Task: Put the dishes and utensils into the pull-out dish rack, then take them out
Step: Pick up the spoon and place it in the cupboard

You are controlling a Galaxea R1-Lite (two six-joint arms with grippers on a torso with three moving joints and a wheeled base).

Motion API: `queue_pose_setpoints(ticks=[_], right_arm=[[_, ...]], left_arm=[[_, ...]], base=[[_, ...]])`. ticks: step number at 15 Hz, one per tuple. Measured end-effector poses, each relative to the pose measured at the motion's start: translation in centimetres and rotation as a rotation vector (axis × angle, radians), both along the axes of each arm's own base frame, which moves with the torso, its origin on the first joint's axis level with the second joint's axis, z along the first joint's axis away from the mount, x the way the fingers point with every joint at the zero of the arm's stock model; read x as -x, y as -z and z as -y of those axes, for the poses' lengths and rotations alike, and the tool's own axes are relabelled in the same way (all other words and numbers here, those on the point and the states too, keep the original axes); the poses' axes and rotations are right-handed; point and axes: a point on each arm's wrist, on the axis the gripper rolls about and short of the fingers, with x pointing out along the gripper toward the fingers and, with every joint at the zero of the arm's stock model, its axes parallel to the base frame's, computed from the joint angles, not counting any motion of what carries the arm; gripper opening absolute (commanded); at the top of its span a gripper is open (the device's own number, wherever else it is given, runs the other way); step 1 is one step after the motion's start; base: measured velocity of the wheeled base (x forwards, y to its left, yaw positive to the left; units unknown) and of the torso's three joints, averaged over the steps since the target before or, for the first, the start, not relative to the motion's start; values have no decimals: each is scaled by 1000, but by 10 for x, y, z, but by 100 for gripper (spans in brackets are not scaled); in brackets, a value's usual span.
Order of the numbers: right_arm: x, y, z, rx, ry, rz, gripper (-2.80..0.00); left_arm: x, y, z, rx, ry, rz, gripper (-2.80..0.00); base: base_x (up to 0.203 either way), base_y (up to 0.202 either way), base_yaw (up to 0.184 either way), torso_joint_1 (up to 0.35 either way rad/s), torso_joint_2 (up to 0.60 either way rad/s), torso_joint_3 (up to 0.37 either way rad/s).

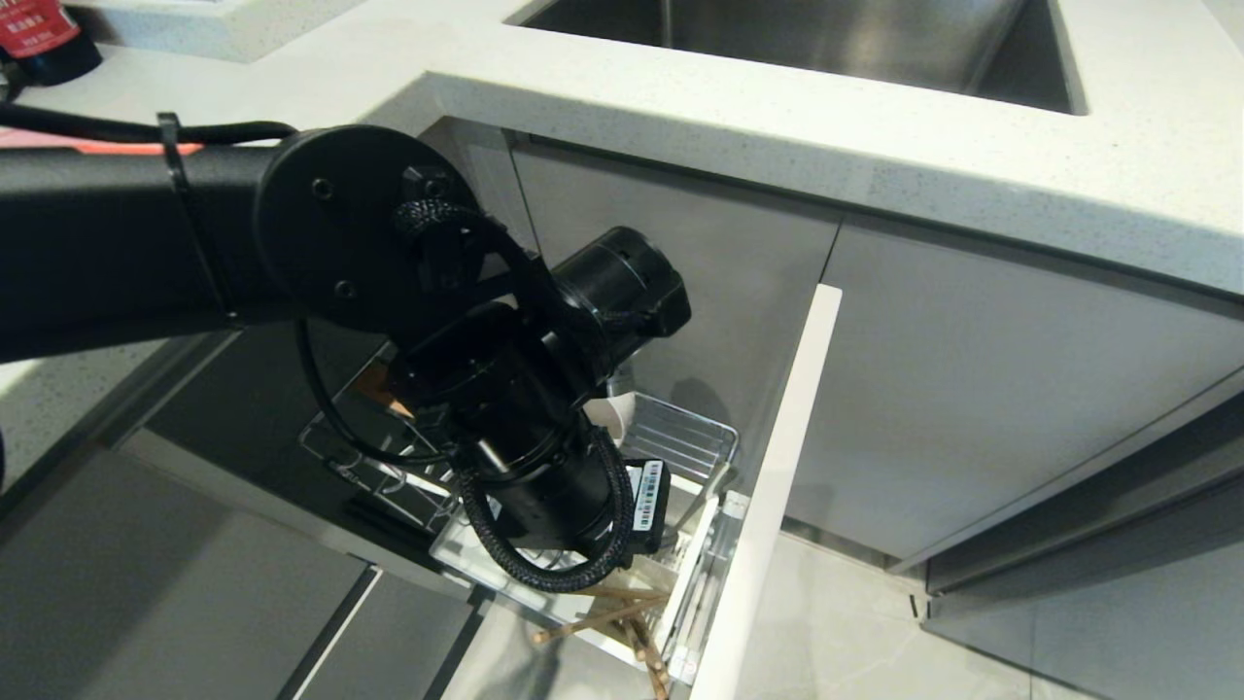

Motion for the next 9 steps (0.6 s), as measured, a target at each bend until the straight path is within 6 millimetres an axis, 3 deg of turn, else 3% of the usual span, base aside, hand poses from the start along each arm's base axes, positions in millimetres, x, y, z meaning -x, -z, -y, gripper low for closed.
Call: queue_pose_setpoints(ticks=[9], right_arm=[[0,0,0,0,0,0,-280]], left_arm=[[-19,16,11,1,-14,-38,-280]], base=[[0,0,0,0,0,0]])
